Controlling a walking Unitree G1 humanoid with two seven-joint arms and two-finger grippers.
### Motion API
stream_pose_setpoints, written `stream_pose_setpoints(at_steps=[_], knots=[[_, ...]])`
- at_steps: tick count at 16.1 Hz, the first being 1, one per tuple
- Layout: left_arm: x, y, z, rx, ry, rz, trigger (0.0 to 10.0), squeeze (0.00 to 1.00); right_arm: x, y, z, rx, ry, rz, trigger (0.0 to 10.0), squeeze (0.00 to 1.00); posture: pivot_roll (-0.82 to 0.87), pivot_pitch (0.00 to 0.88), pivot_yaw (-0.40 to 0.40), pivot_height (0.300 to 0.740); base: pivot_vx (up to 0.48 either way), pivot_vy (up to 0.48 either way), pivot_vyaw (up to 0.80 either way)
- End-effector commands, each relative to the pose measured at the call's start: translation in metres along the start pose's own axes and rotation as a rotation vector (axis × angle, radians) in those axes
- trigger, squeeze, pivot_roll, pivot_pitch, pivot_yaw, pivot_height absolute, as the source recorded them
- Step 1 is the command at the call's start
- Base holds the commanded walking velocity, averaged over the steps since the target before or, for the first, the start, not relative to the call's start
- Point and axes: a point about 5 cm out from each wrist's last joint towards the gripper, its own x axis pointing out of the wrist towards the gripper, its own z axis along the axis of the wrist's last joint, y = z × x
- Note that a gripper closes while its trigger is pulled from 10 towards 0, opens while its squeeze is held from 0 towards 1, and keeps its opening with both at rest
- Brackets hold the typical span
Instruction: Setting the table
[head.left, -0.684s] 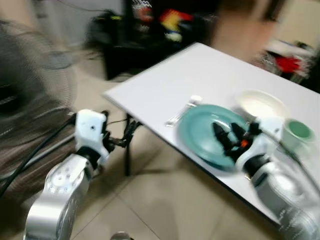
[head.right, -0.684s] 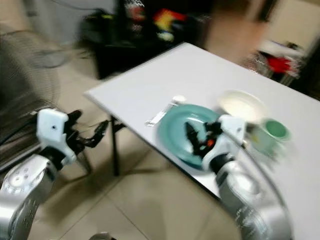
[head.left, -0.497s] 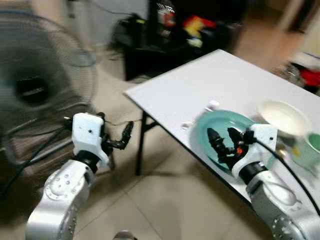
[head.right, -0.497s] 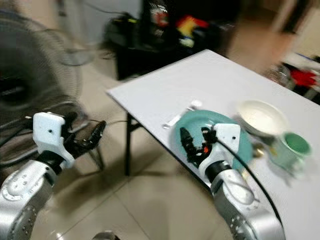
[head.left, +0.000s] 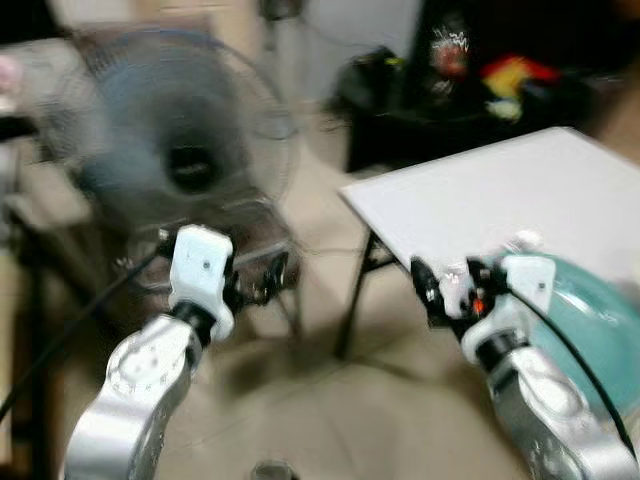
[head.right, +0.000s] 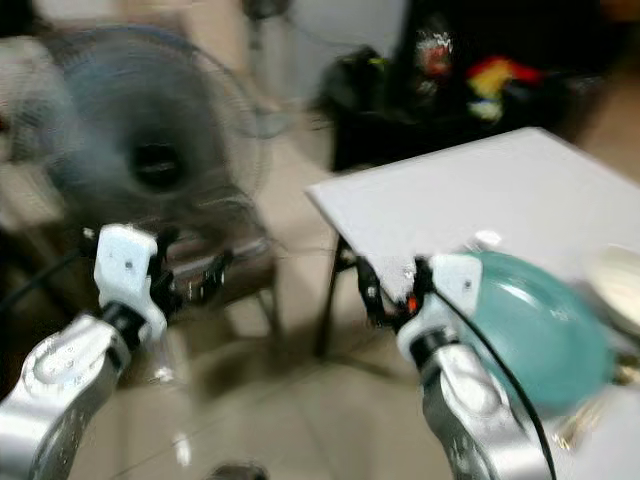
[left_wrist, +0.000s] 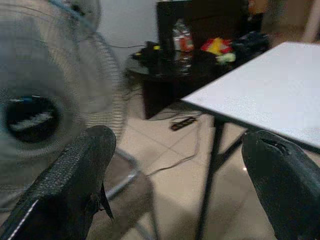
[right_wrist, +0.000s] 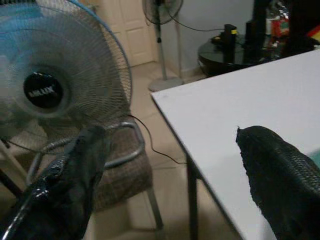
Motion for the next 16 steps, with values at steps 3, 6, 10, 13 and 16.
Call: stream_pose_setpoints(at_steps=[3,6,10,13,16], knots=[[0.004,0.011,-0.002,0.028,-0.002,0.034,10.0,0.0,-0.008,-0.014,0.005,-0.014,-0.055,-0.113,10.0,1.0,0.05,0.0,0.017,0.74,0.0,0.0,0.8],[0.001,0.016,-0.006,0.002,-0.003,0.071,10.0,0.0,-0.007,-0.019,0.004,-0.03,-0.057,-0.12,10.0,1.0,0.05,0.0,0.009,0.74,0.0,0.0,0.8],[-0.005,0.011,-0.009,-0.022,0.002,0.076,10.0,0.0,-0.002,-0.013,-0.001,-0.031,-0.018,-0.051,10.0,1.0,0.07,0.0,-0.034,0.74,0.0,0.0,0.8],[-0.008,0.014,-0.005,-0.012,-0.003,0.076,10.0,0.0,0.0,-0.013,-0.012,0.032,0.019,-0.071,10.0,1.0,0.1,0.0,-0.044,0.74,0.0,0.2,0.8],[-0.005,0.017,-0.002,0.0,-0.009,0.077,10.0,0.0,0.002,-0.015,-0.016,0.093,0.024,-0.116,10.0,0.0,0.1,0.0,-0.038,0.74,0.0,0.314,0.0]])
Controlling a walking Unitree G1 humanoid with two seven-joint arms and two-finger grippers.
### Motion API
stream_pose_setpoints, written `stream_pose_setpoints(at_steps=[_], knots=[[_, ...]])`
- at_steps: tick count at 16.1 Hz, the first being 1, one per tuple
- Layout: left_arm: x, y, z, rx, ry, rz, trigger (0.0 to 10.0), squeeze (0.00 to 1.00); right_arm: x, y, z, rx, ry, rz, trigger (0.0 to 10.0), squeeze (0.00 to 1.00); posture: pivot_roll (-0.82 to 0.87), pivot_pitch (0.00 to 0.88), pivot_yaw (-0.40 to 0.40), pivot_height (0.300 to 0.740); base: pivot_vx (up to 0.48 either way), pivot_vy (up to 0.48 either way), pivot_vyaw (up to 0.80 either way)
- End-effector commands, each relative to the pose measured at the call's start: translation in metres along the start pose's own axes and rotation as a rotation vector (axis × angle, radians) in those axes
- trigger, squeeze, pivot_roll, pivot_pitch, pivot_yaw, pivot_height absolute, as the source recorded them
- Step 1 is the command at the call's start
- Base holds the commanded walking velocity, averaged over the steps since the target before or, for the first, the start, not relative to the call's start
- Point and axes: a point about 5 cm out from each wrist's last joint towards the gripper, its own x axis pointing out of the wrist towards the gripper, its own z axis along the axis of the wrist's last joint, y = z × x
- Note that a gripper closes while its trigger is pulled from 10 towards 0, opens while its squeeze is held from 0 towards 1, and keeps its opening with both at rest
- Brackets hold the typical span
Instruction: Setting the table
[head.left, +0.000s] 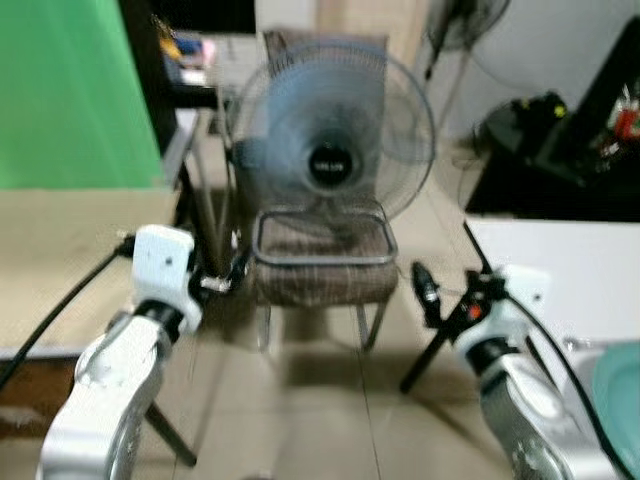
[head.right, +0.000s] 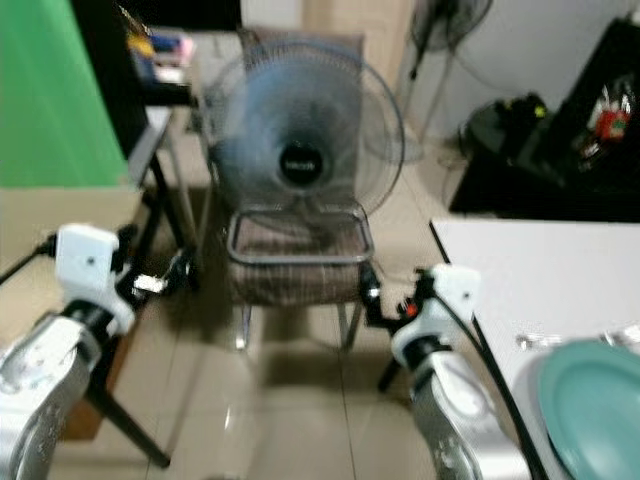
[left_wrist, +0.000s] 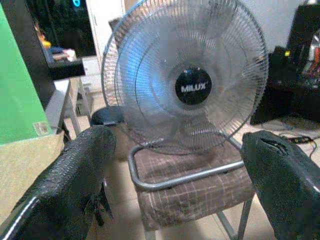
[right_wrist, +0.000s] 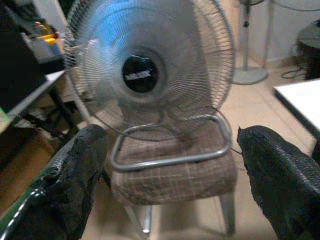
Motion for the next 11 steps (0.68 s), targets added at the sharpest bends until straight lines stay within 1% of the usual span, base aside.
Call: stream_pose_setpoints(at_steps=[1,2,4,6,8,9,11], knots=[[0.0013,0.0002,0.0032,0.01,-0.004,-0.011,10.0,0.0,0.0011,-0.0038,-0.0003,0.003,0.006,-0.025,10.0,0.0,0.1,0.0,-0.035,0.74,0.0,0.319,0.0],[0.0027,0.0007,0.0037,0.014,-0.004,-0.015,10.0,0.0,0.001,-0.0043,0.0,0.009,0.004,-0.035,10.0,0.0,0.09,0.0,-0.033,0.74,0.0,0.319,0.0],[0.0045,0.0008,0.0041,0.018,-0.003,-0.027,10.0,0.0,0.0008,-0.0084,-0.0002,-0.014,0.01,-0.072,10.0,0.0,0.09,0.0,-0.026,0.74,0.0,0.319,0.0],[0.0047,0.0,0.0039,0.018,0.001,-0.035,10.0,0.0,0.0019,-0.0107,-0.0017,-0.015,0.019,-0.085,10.0,0.0,0.1,0.0,-0.029,0.74,0.0,0.317,0.0],[0.0041,0.0003,0.0039,0.021,0.003,-0.037,10.0,0.0,0.0029,-0.0084,-0.0032,-0.007,0.023,-0.084,10.0,0.0,0.1,0.0,-0.032,0.74,0.0,0.319,0.0],[0.0034,0.0012,0.0037,0.022,0.005,-0.037,10.0,0.0,0.0026,-0.0055,-0.0034,-0.013,0.023,-0.077,10.0,0.0,0.1,0.0,-0.033,0.74,0.0,0.319,0.0],[0.0022,0.002,0.0027,0.023,0.009,-0.037,10.0,0.0,0.0023,-0.0045,-0.0057,-0.035,0.039,-0.083,10.0,0.0,0.1,0.0,-0.035,0.74,0.0,0.315,0.0]])
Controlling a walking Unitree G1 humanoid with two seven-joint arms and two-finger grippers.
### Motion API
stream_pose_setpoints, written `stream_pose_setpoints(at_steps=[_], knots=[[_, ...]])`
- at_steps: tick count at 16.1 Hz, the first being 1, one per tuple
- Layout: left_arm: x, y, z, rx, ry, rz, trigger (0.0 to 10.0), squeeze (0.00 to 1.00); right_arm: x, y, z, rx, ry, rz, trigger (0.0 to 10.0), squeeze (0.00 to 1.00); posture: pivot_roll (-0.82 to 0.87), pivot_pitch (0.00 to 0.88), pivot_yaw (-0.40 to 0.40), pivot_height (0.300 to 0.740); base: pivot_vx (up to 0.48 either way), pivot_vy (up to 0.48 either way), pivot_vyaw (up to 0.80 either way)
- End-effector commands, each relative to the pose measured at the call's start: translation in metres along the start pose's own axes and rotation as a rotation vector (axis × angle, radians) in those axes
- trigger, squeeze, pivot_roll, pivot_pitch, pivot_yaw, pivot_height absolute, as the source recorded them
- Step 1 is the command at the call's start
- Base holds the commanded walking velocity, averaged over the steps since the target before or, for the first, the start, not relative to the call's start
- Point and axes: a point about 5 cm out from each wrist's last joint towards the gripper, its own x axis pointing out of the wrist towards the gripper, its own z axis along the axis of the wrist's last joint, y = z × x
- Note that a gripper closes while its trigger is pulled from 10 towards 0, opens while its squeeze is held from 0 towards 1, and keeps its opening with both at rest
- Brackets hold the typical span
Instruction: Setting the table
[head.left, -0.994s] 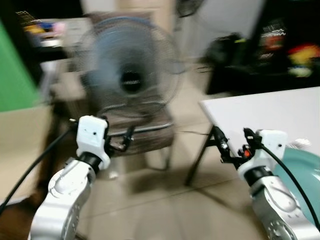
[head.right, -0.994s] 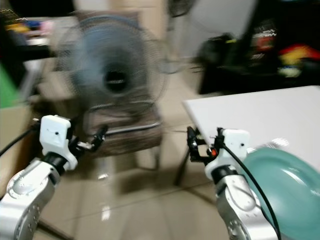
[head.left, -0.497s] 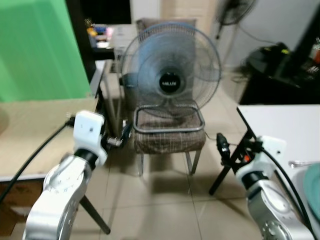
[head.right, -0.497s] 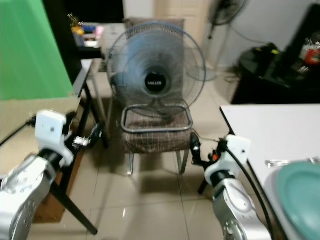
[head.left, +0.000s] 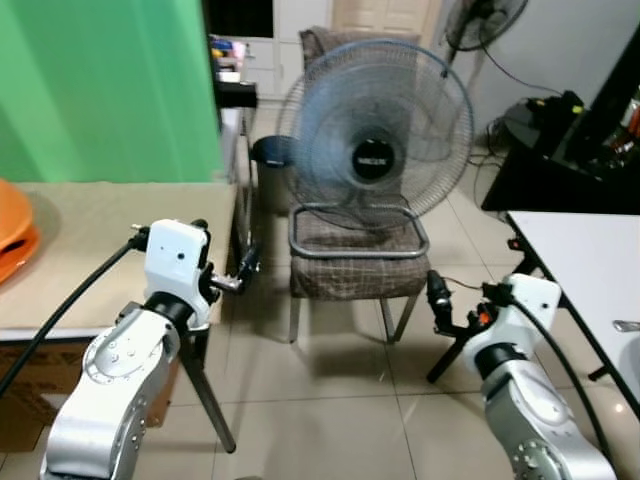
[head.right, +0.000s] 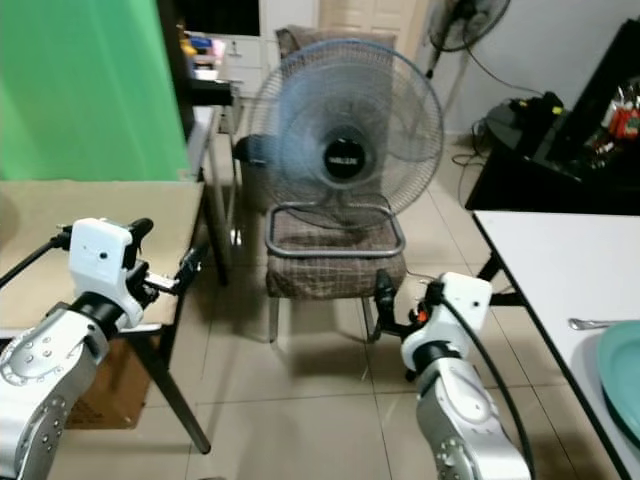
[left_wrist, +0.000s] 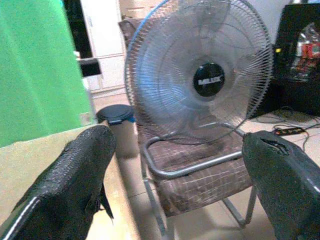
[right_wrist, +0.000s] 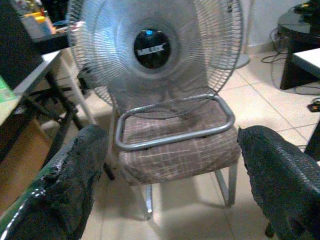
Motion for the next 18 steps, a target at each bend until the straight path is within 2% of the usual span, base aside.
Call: stream_pose_setpoints(at_steps=[1,18], knots=[[-0.0005,-0.0031,-0.0001,-0.006,0.005,-0.018,10.0,0.0,-0.0002,-0.0026,-0.0009,-0.044,0.021,-0.022,10.0,0.0,0.1,0.0,-0.036,0.74,0.0,0.319,0.0],[0.001,-0.0034,-0.0003,-0.008,0.013,-0.029,10.0,0.0,0.0016,-0.0026,-0.0039,-0.025,0.051,-0.012,10.0,0.0,0.1,0.0,-0.036,0.74,0.0,0.364,0.0]])
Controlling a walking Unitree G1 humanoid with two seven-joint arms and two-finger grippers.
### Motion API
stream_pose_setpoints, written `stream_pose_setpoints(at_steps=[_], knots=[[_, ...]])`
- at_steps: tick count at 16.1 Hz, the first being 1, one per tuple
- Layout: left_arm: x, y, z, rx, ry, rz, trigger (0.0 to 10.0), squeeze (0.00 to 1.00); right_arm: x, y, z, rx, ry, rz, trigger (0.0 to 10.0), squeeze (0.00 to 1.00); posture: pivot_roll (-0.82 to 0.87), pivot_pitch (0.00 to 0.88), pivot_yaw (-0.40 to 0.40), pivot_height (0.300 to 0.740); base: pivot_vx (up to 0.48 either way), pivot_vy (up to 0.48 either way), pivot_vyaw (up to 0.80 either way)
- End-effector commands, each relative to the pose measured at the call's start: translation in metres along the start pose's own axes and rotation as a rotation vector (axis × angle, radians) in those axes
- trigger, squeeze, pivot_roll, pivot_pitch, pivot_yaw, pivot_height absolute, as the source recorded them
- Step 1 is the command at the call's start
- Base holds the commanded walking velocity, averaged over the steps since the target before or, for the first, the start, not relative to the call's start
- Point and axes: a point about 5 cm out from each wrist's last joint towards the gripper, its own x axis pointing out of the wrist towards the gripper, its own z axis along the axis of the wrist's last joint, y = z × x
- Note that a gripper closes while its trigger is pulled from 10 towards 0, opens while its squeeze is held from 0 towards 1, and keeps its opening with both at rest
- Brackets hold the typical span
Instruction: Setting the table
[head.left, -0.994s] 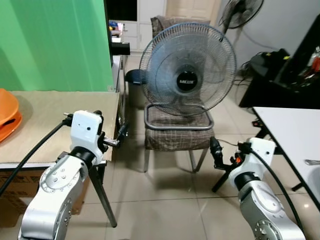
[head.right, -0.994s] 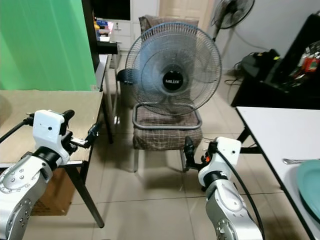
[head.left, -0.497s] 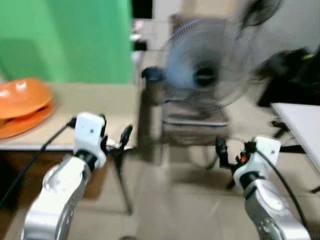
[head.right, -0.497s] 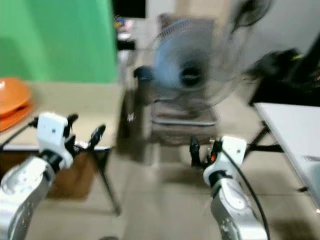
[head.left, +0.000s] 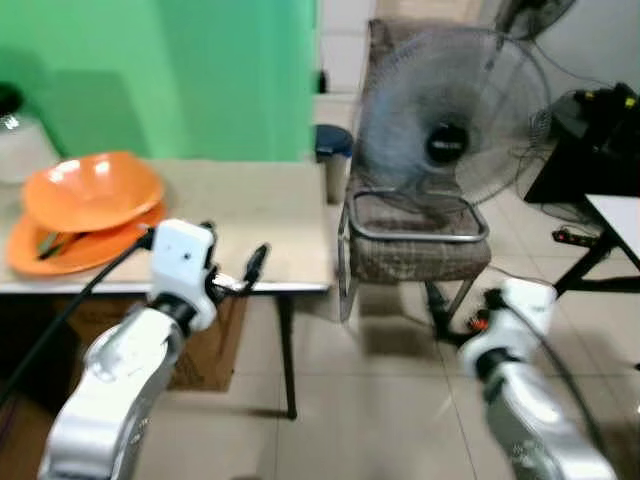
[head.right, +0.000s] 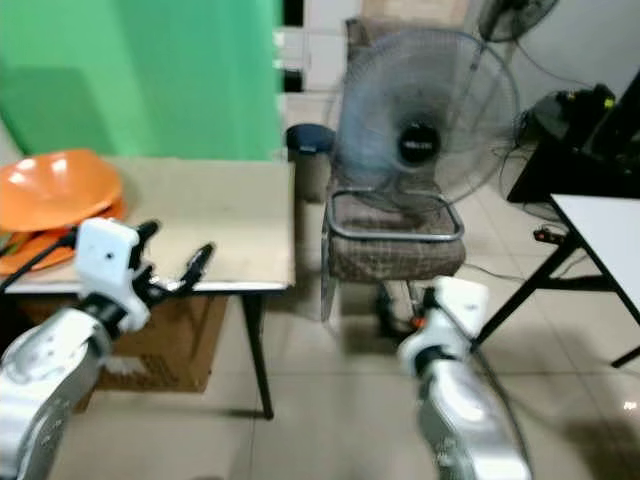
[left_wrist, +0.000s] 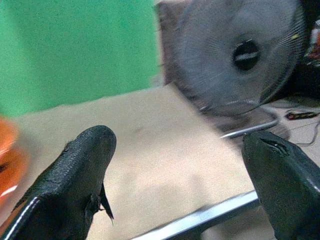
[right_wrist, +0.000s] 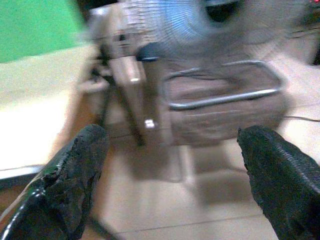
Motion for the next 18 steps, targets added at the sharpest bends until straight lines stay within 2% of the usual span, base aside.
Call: stream_pose_setpoints(at_steps=[1,7,15,18], knots=[[0.0014,-0.0035,0.0014,-0.007,-0.005,-0.016,10.0,0.0,-0.0007,-0.0071,0.0025,-0.015,-0.004,-0.028,10.0,0.0,0.1,0.0,-0.033,0.74,0.0,0.382,0.0],[0.002,-0.0026,0.0024,-0.002,-0.004,-0.017,10.0,0.0,0.0,-0.0056,0.0013,0.01,0.009,-0.025,10.0,0.0,0.1,0.0,-0.032,0.74,0.0,0.38,0.0],[0.0076,0.0006,0.0088,-0.034,-0.039,0.028,10.0,0.0,0.0033,-0.0054,0.0042,0.033,0.0,-0.015,10.0,0.0,0.11,0.0,-0.036,0.74,0.0,0.0,0.0],[0.0085,0.0007,0.0096,-0.033,-0.04,0.026,10.0,0.0,0.0038,-0.0073,0.0055,0.026,-0.01,-0.022,10.0,0.0,0.11,0.0,-0.033,0.74,0.249,0.0,0.0]])
